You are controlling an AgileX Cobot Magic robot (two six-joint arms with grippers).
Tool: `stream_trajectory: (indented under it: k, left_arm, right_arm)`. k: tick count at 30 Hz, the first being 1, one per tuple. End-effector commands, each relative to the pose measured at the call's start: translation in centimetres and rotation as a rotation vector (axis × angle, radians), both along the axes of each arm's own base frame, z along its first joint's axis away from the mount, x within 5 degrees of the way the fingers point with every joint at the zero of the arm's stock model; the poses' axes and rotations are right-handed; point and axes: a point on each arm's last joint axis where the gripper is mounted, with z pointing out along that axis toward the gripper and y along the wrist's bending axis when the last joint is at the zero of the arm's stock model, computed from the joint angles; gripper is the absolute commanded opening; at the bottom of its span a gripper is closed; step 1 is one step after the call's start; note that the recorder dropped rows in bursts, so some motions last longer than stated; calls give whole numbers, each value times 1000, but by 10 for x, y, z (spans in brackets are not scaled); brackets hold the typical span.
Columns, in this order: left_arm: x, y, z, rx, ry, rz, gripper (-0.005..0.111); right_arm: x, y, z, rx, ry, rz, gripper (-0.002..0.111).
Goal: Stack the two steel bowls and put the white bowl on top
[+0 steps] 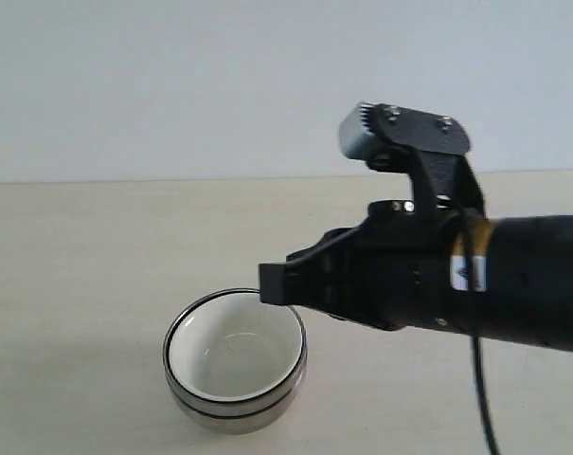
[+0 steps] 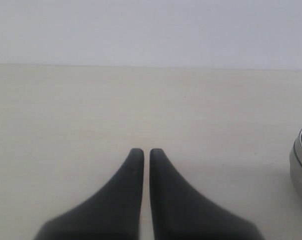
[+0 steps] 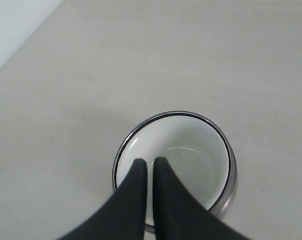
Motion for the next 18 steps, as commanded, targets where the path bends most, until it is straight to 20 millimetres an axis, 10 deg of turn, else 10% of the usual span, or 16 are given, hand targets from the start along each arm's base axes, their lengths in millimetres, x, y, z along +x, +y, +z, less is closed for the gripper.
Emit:
stream_trajectory:
  k: [1,18]
  left_arm:
    - [0,0,-1,-14,2,4,4]
    - [0,0,-1,-14,2,4,4]
  right_arm:
    - [-21,-23,0,3,-13,7,0]
    - [-41,-45,4,-67,56,14,0]
